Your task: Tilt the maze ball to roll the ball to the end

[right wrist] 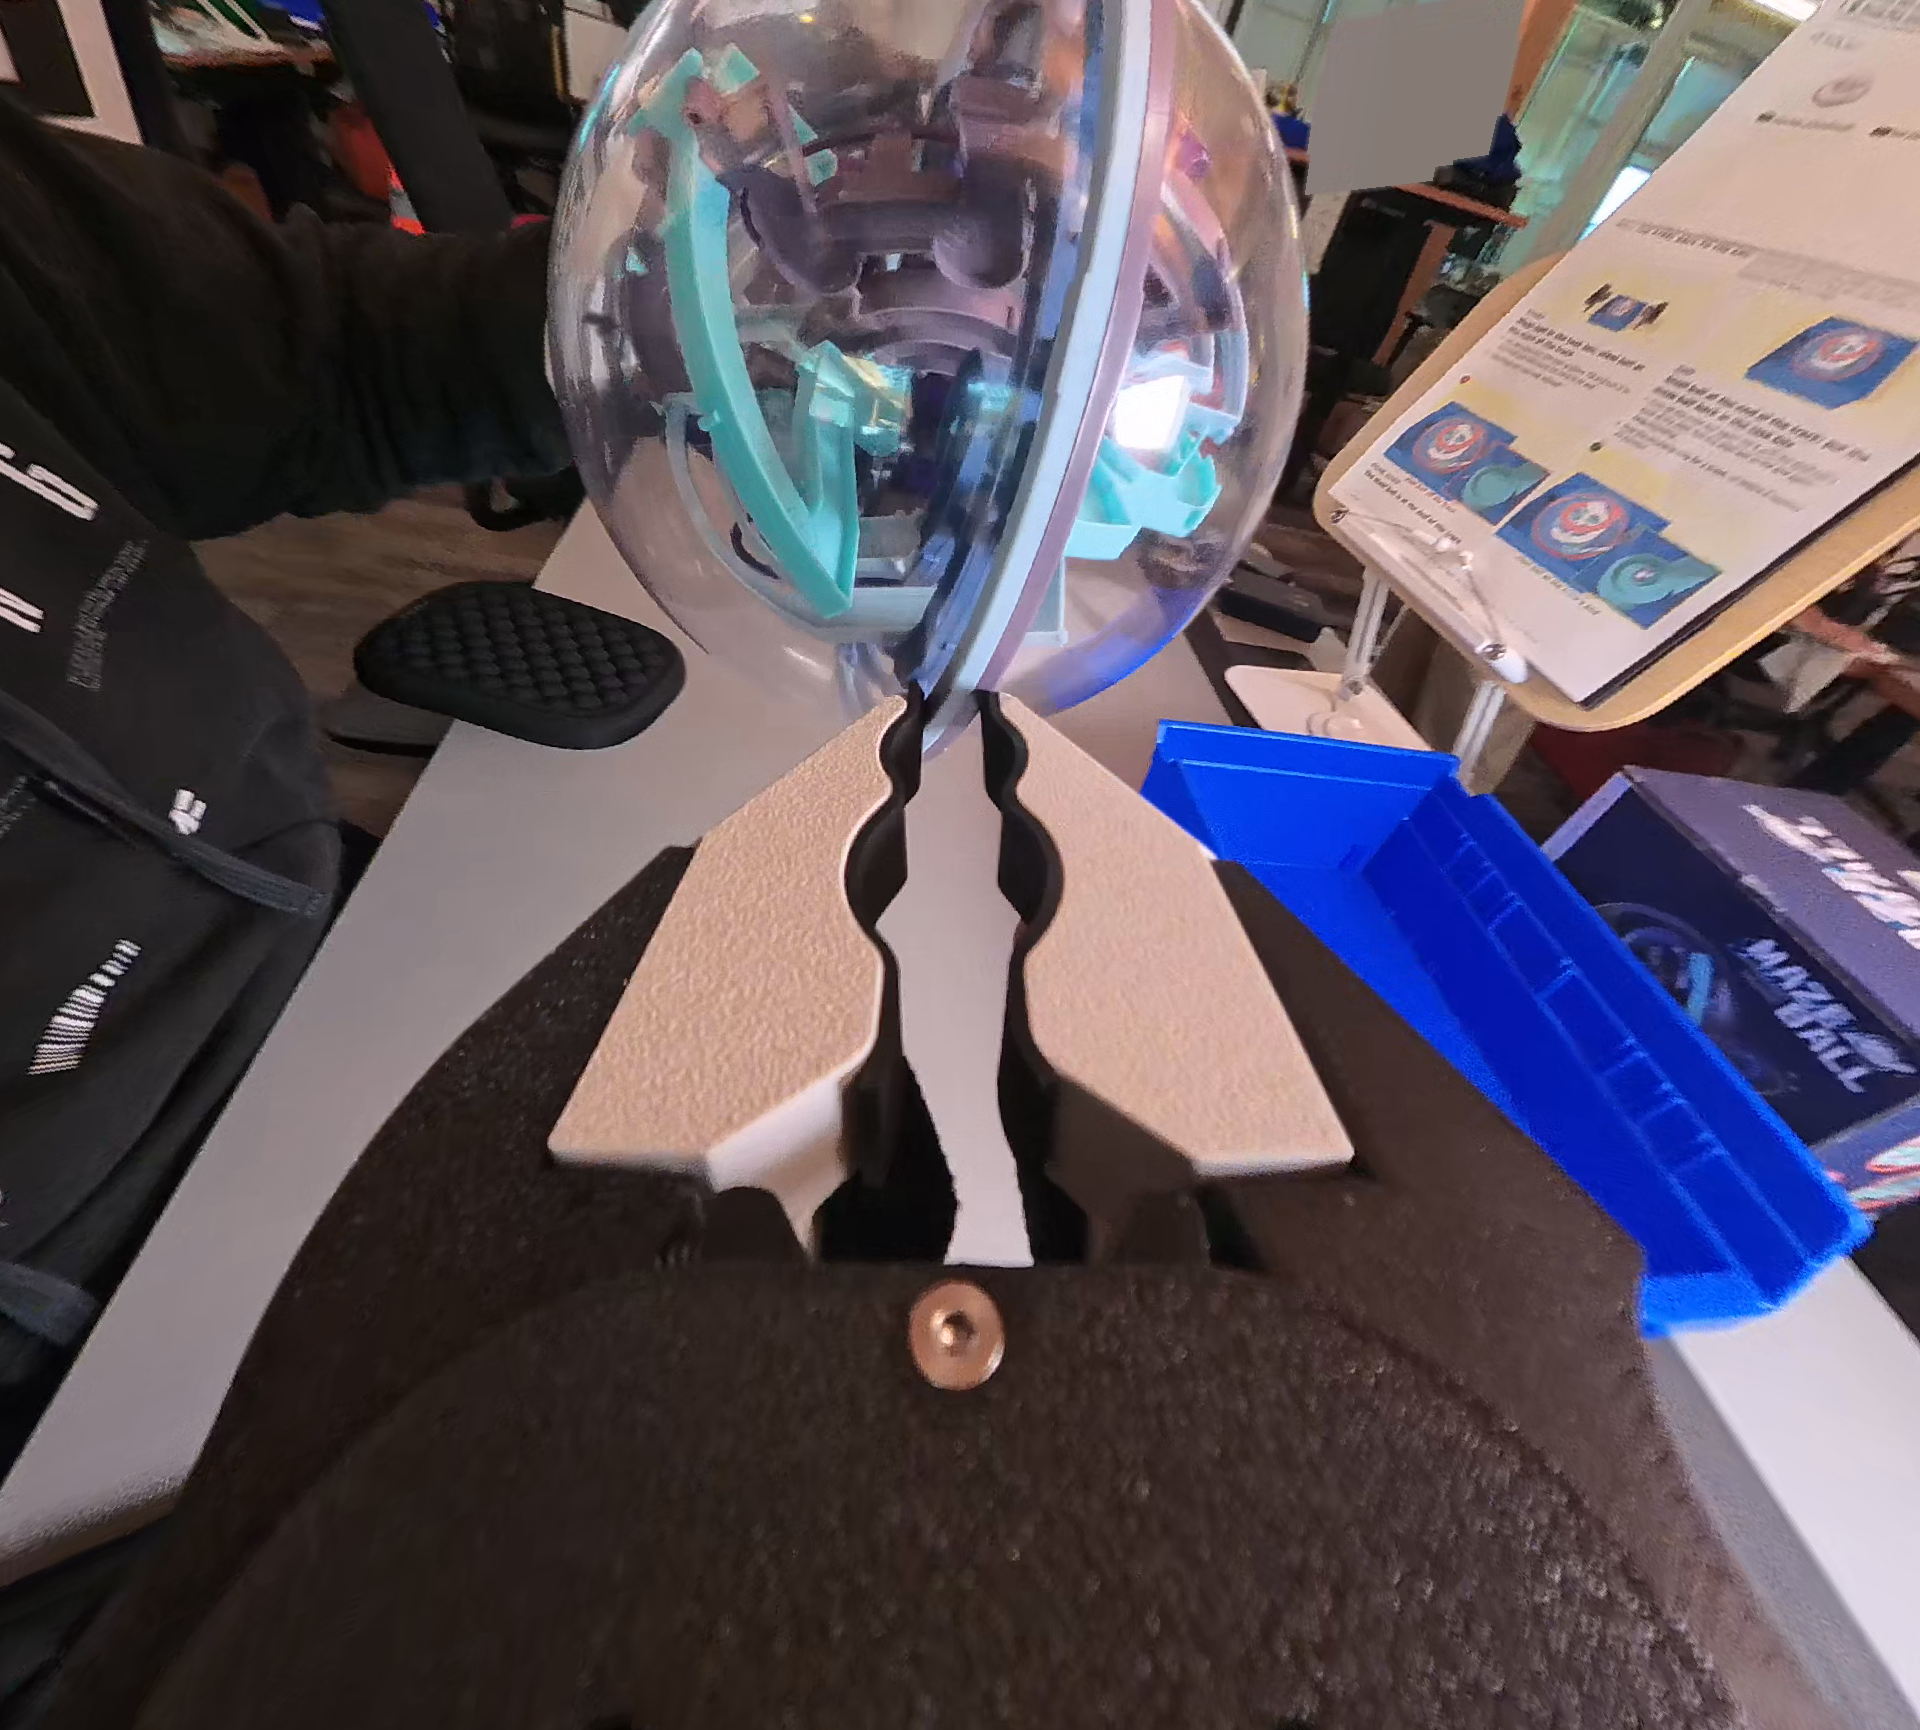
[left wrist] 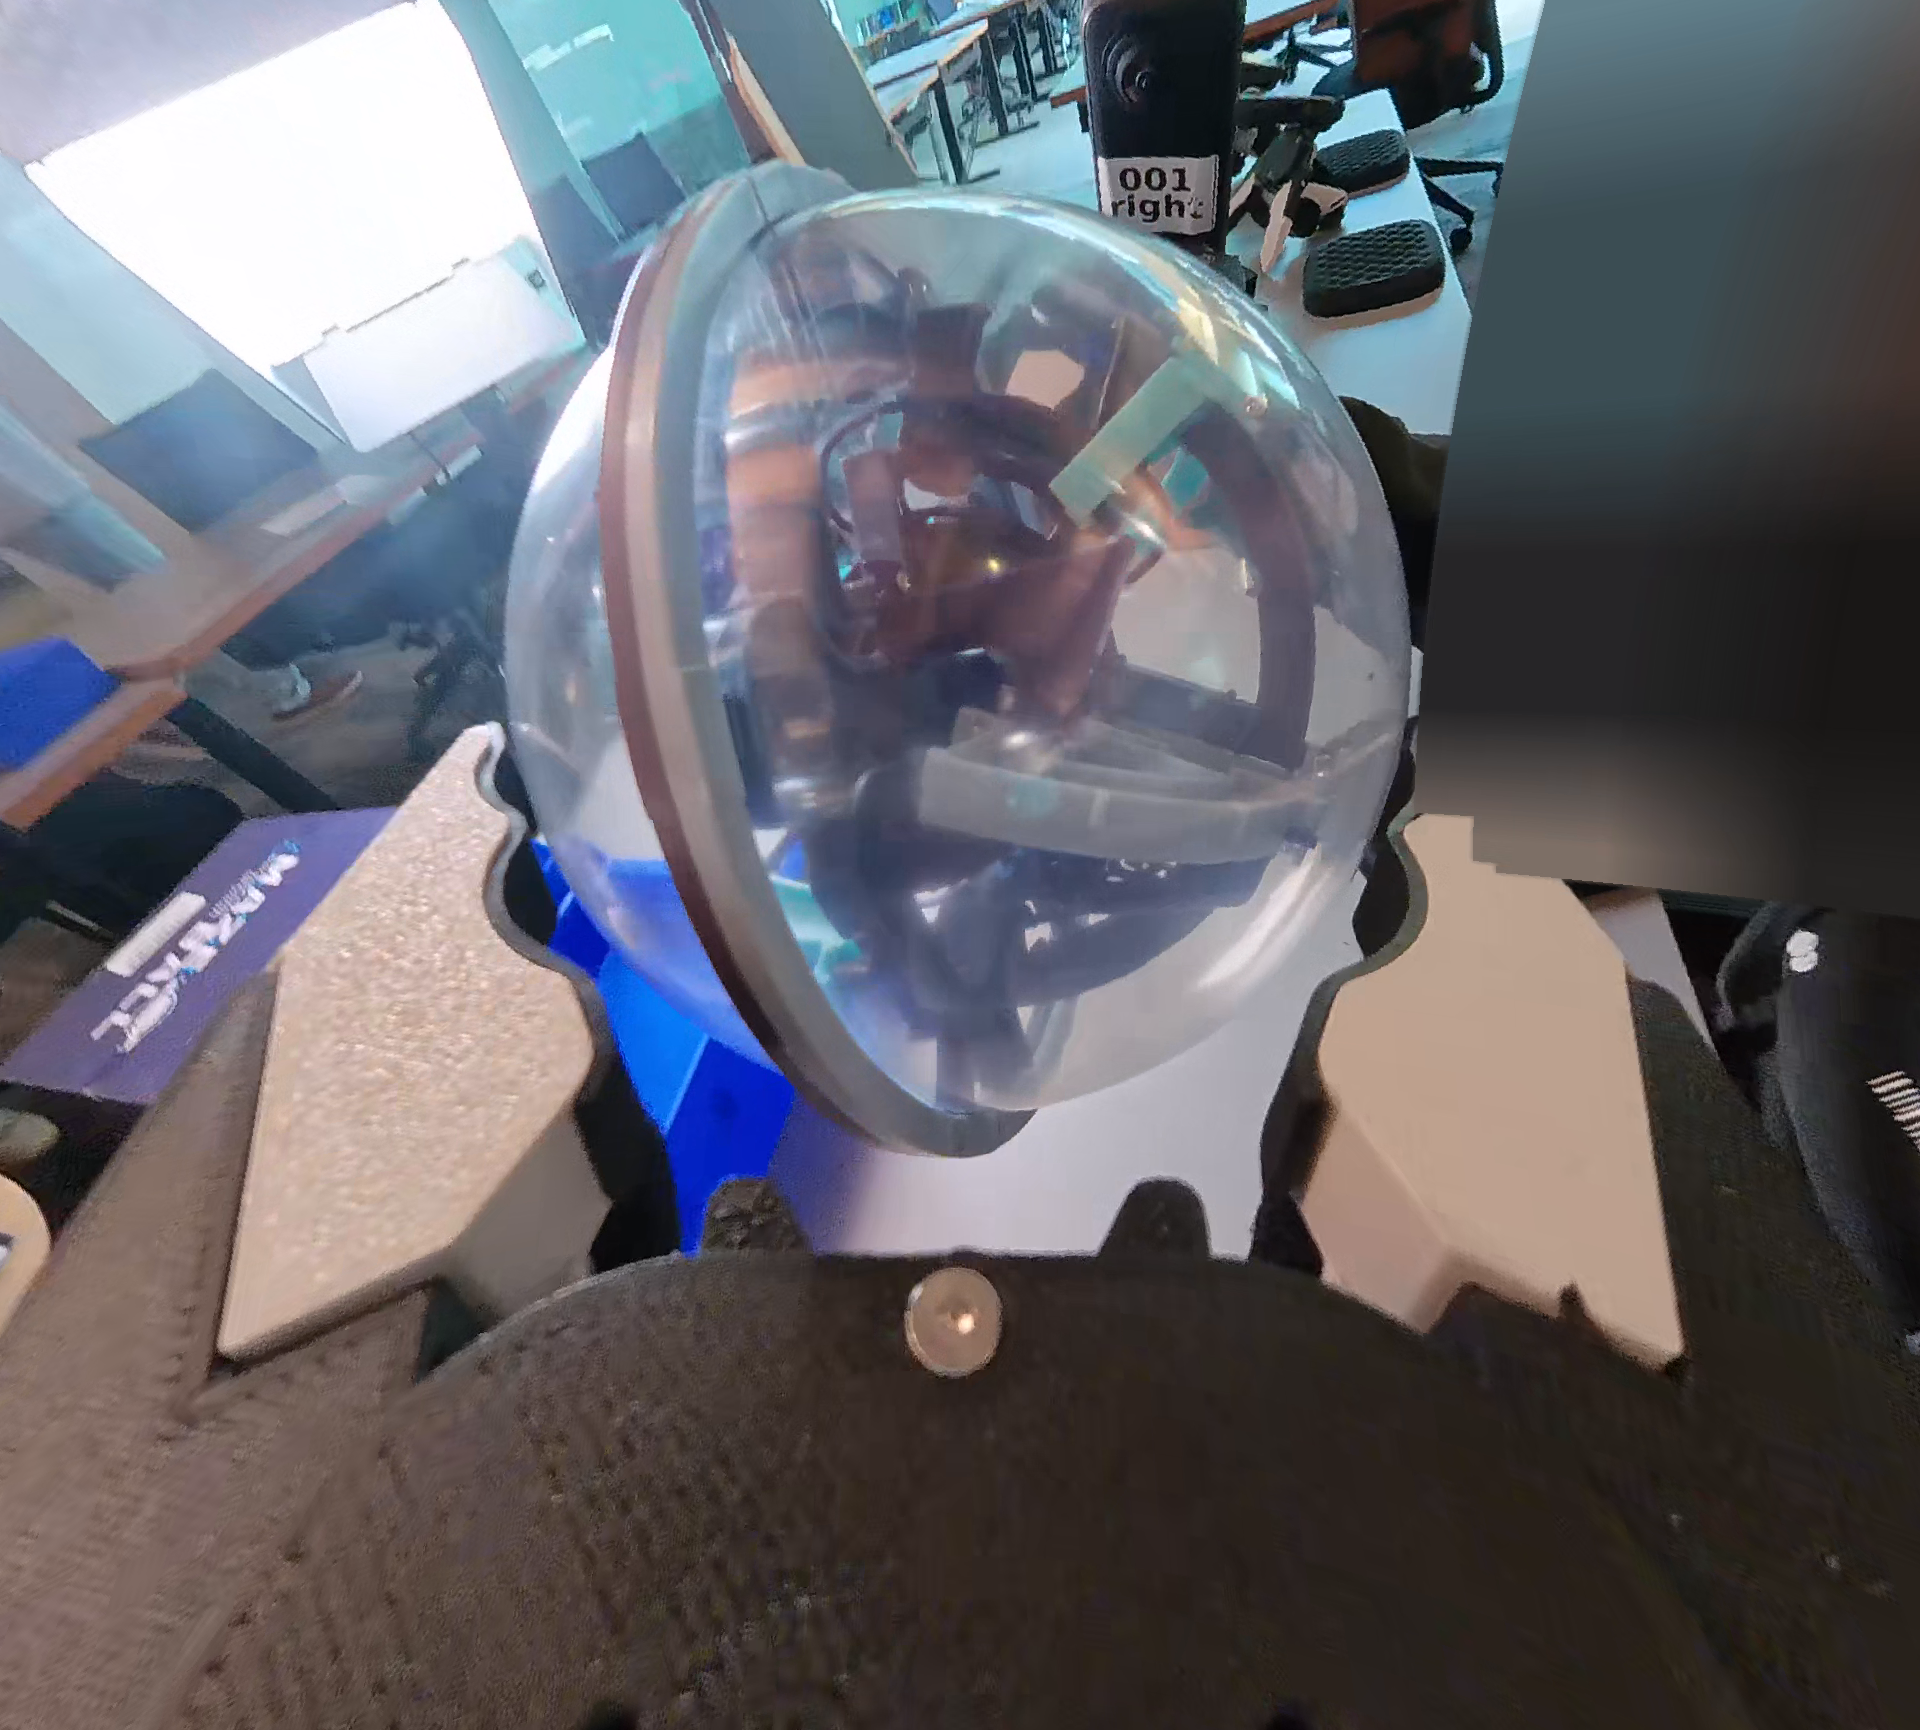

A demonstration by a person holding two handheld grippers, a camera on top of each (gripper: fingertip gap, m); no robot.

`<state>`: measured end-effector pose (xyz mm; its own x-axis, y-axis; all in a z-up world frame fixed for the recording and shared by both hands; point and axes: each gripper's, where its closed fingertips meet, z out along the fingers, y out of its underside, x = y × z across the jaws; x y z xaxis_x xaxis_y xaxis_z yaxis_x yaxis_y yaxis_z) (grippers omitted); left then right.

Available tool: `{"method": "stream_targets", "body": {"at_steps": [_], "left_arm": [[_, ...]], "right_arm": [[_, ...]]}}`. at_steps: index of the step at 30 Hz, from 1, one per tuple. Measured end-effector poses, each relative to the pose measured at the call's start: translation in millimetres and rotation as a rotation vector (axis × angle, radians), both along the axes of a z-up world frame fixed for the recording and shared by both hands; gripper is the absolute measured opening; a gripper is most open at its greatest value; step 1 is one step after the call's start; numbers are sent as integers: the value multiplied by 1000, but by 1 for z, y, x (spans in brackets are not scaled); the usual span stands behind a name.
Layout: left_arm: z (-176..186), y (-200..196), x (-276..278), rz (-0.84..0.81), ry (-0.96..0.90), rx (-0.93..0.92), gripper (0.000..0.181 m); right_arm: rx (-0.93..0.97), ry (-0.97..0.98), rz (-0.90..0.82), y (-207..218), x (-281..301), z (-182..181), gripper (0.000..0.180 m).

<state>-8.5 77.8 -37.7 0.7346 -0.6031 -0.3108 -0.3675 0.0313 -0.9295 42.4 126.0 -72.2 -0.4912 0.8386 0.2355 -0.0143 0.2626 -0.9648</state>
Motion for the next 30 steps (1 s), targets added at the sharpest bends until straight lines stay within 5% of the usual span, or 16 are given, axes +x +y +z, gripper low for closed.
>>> {"method": "stream_targets", "body": {"at_steps": [9, 17, 30], "left_arm": [[-31, 1, -11, 56, -206, -310, 156], [-103, 1, -28, 156, -454, -703, 156], [-204, -16, -29, 173, -755, -1161, 155]], "right_arm": [[-283, -187, 128, -10, -8, -43, 9], [-583, -521, 227, -41, -17, -132, 9], [-430, -793, 326, -90, 3, -213, 0]]}}
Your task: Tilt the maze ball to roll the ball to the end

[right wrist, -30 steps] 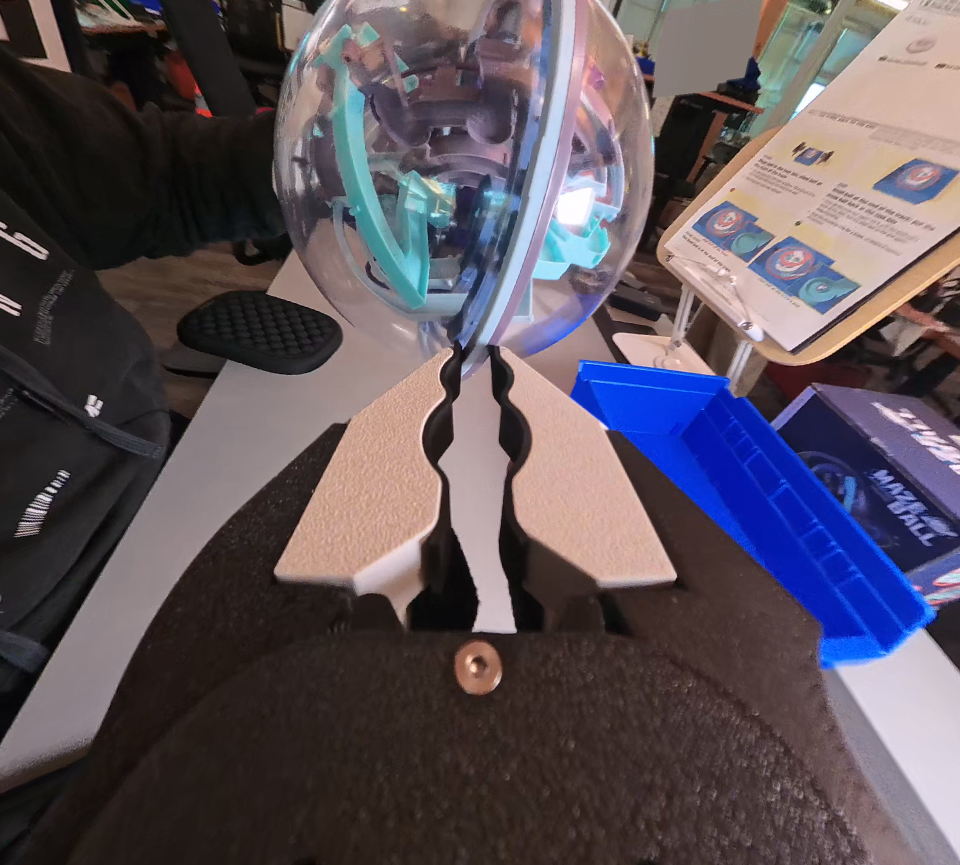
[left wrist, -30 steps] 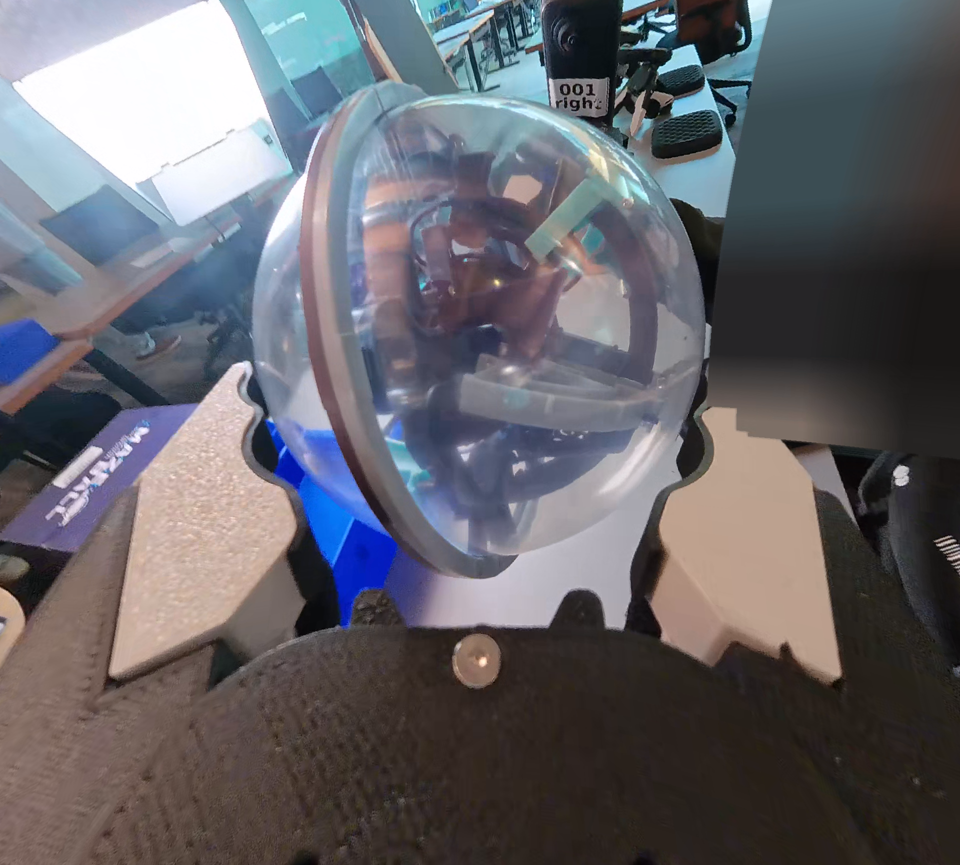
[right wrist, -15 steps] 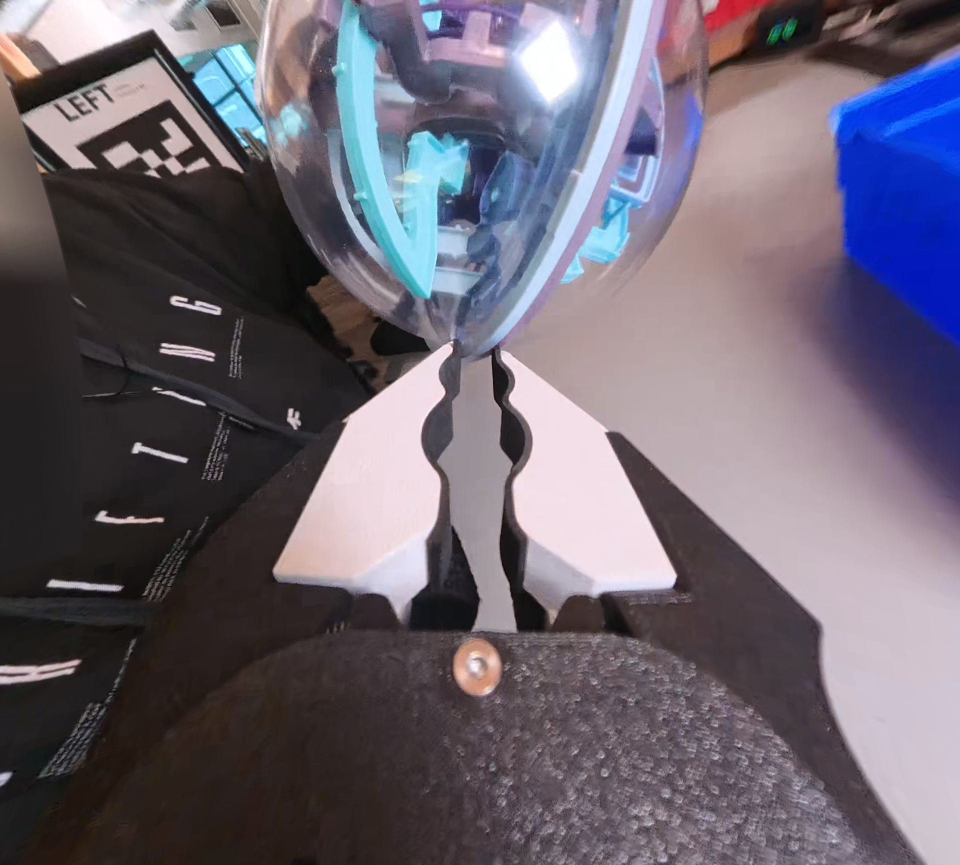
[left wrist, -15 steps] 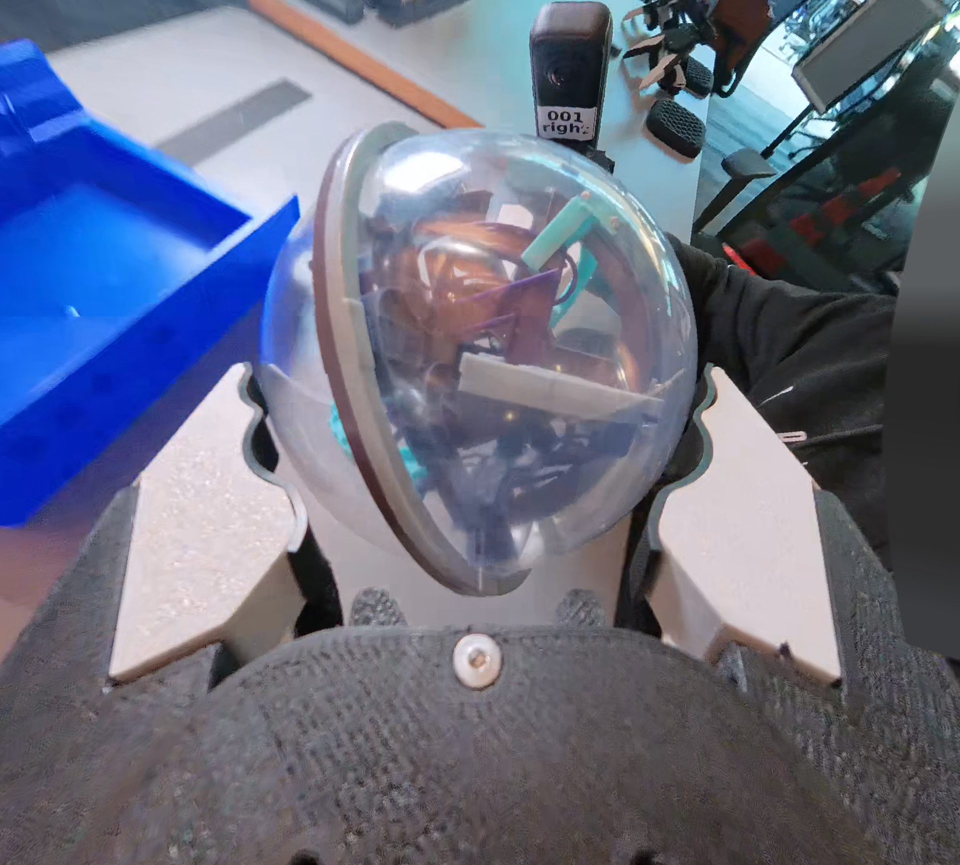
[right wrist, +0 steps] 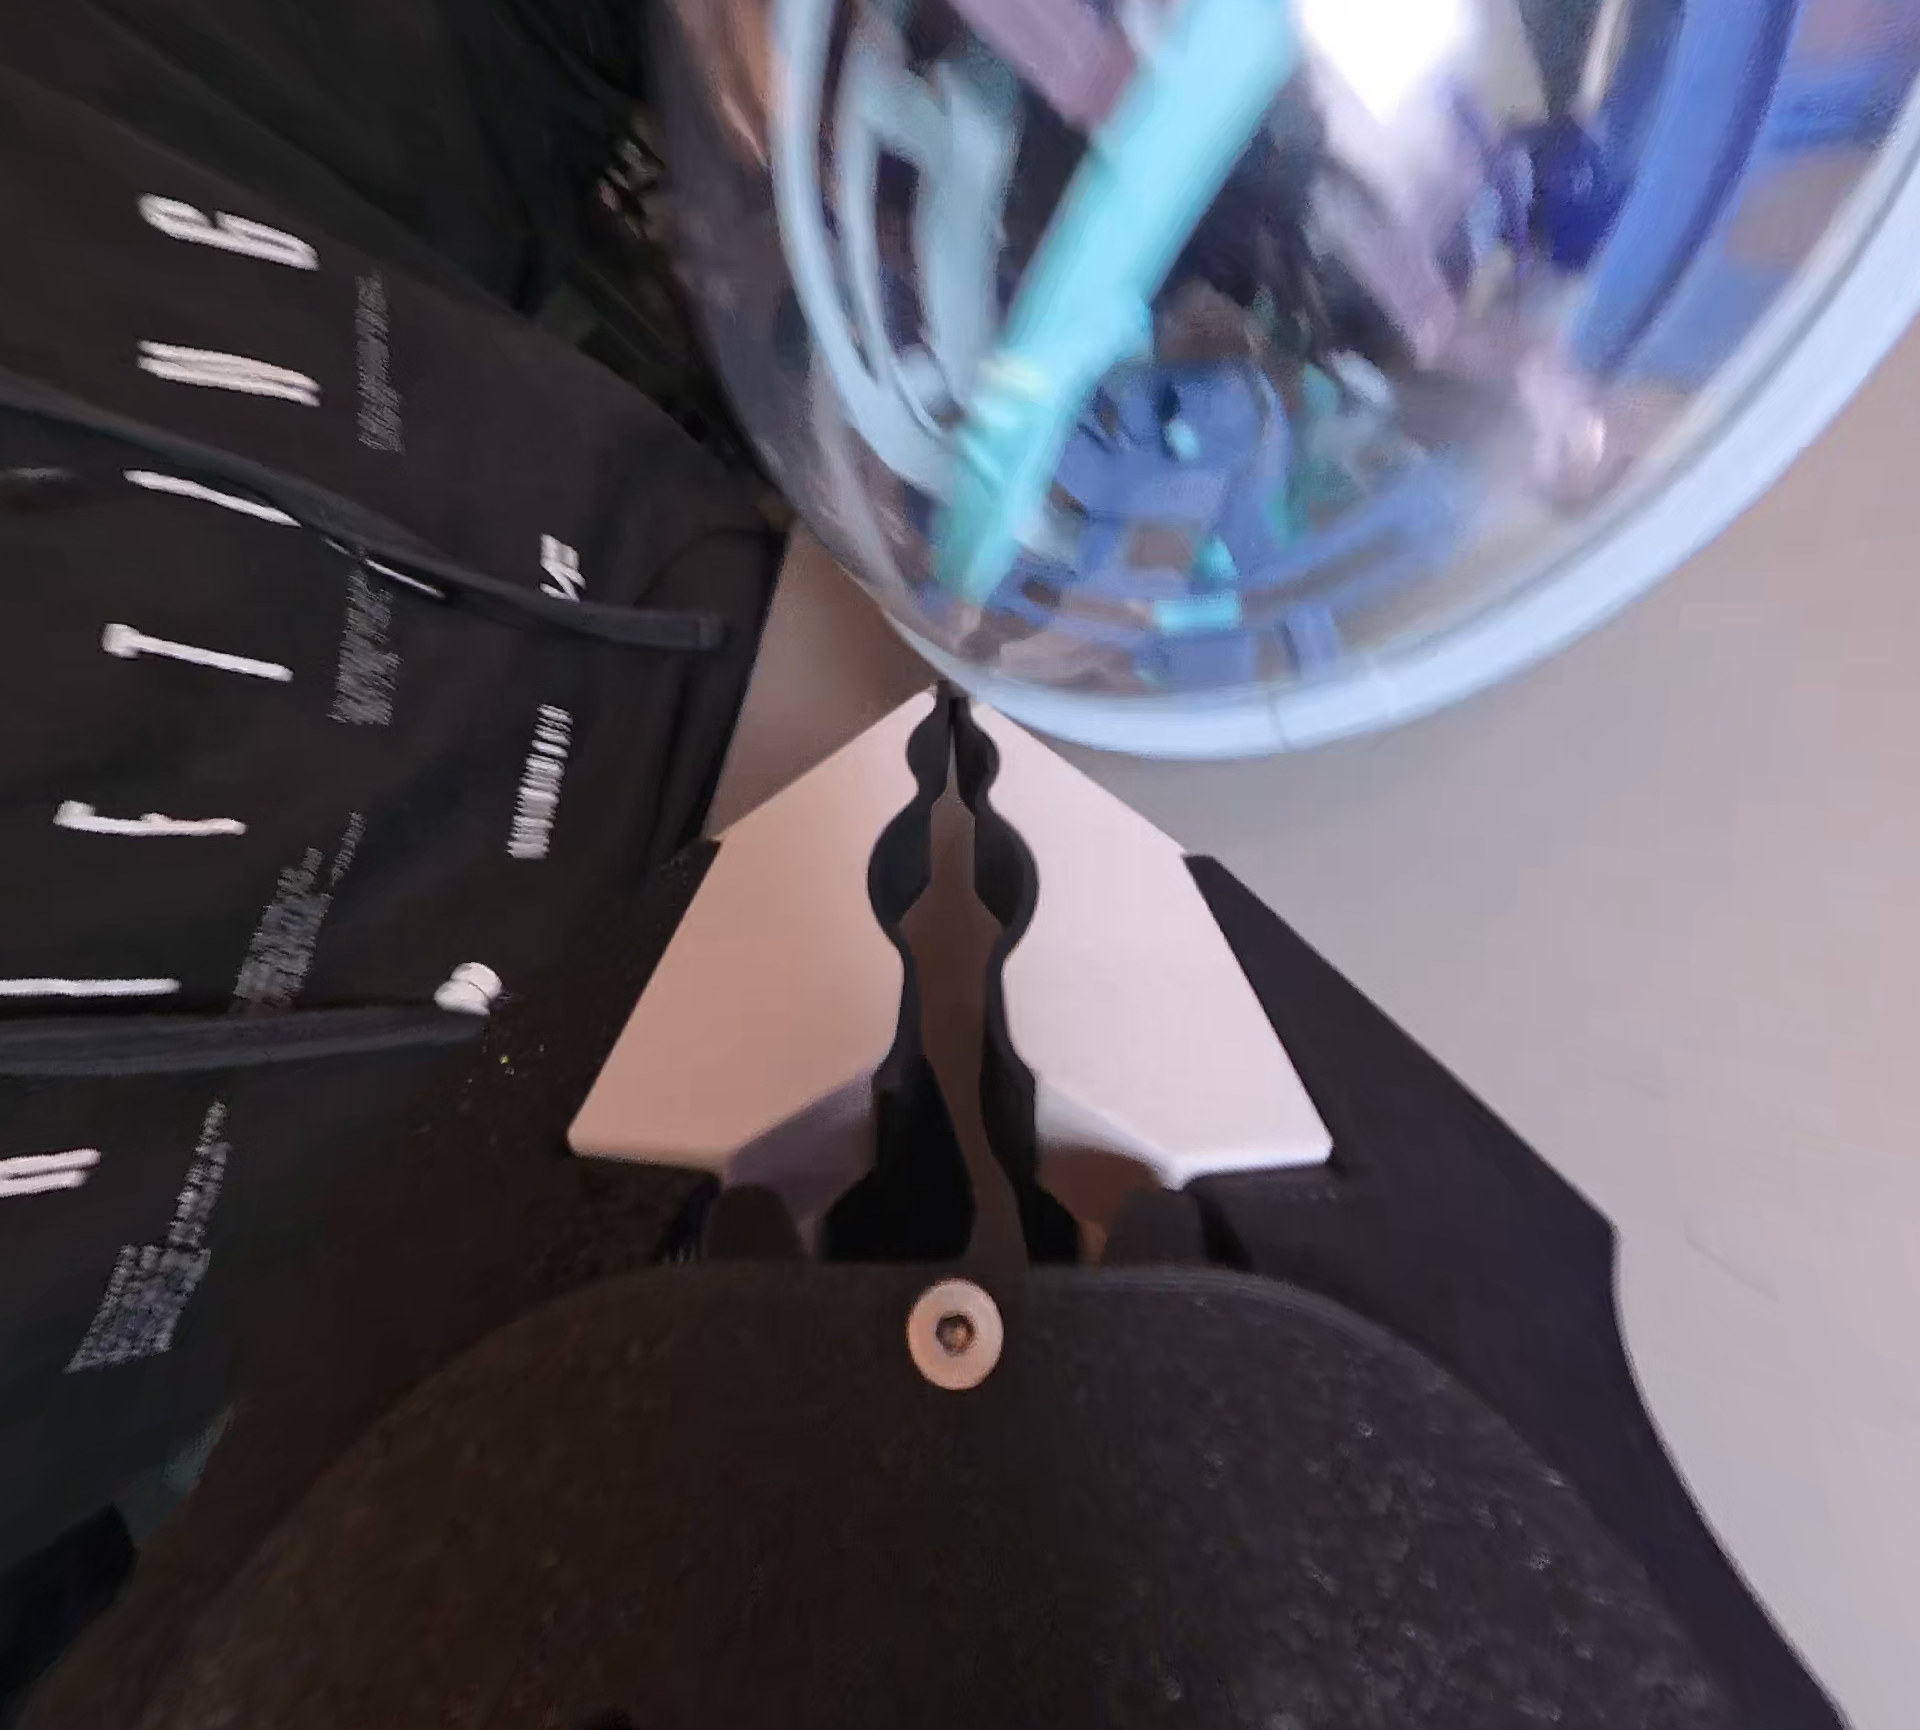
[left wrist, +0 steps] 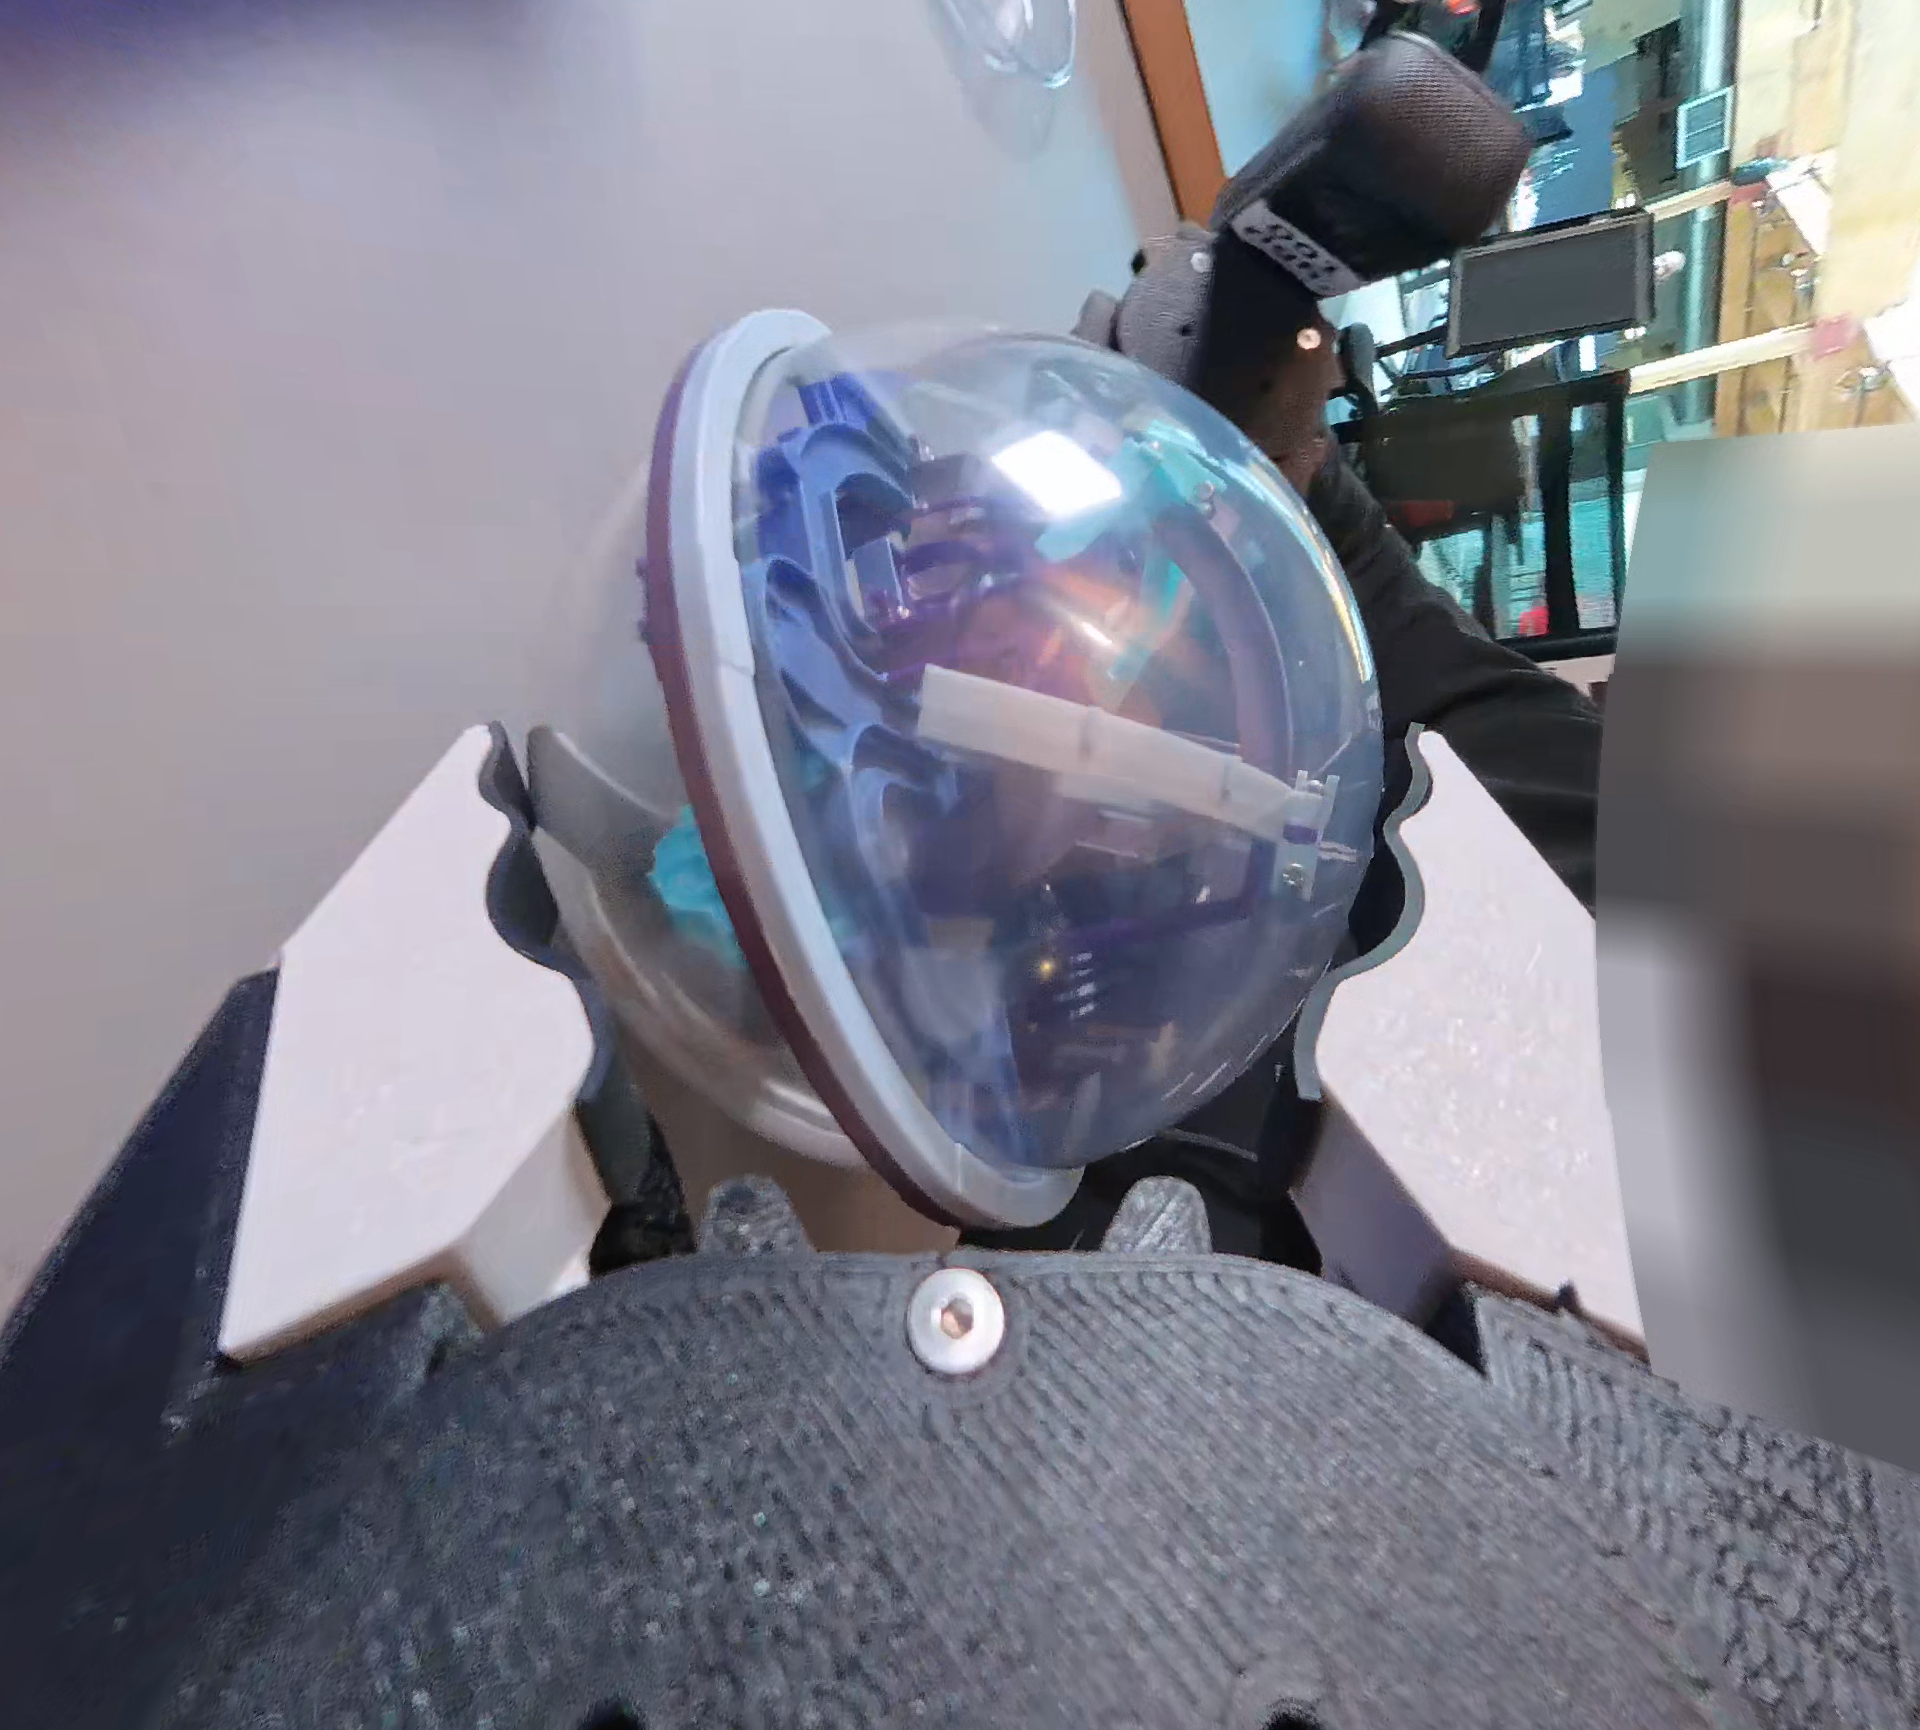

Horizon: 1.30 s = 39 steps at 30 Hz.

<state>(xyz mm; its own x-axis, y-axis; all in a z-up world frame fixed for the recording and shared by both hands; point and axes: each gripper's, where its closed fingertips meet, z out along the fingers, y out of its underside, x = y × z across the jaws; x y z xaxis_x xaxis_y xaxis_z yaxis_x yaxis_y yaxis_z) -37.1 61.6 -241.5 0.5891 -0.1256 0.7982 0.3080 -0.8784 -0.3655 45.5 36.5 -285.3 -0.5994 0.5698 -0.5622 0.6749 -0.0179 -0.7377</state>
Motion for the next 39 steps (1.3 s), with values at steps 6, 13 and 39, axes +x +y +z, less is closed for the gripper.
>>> {"method": "stream_targets", "body": {"at_steps": [6, 13, 39], "left_arm": [[-7, 9, 0, -11, -11, -15, 153], [-7, 22, -2, 4, -43, -26, 153], [5, 31, -23, 82, -199, 267, 145]], "right_arm": [[109, 86, -19, 16, 0, 4, 2], [189, 134, -68, 37, -4, 2, 22], [221, 140, -165, 51, -14, -10, 29]]}}
